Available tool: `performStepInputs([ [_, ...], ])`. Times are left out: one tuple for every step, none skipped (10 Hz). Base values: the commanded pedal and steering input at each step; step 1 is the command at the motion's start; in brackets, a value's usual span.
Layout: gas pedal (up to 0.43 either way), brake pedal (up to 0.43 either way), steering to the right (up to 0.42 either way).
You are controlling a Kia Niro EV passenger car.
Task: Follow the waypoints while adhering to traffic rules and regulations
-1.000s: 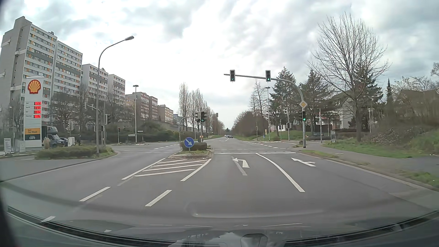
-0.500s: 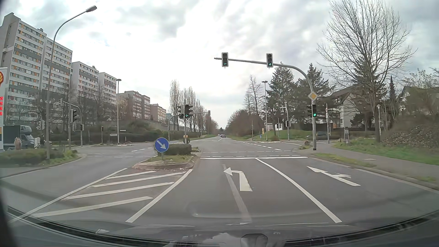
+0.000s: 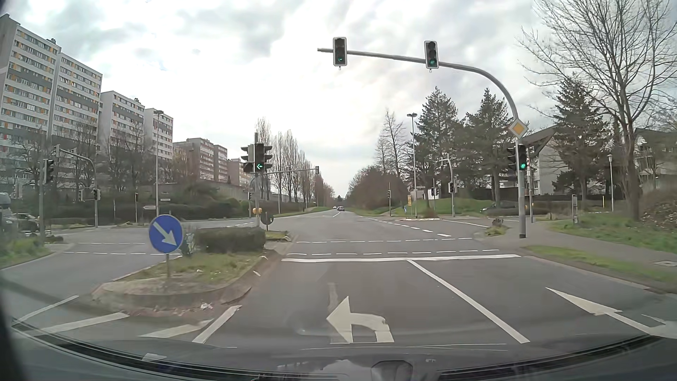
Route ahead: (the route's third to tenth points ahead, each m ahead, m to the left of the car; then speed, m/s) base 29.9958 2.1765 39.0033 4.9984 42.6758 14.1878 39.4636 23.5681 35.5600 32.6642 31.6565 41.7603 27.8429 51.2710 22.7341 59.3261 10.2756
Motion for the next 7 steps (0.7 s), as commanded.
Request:
performStepInputs([
  [0.067, 0.0, -0.016],
  [0.067, 0.0, -0.017],
  [0.067, 0.0, -0.018],
  [0.067, 0.0, -0.02],
  [0.067, 0.0, -0.023],
  [0.067, 0.0, -0.024],
  [0.067, 0.0, -0.026],
])
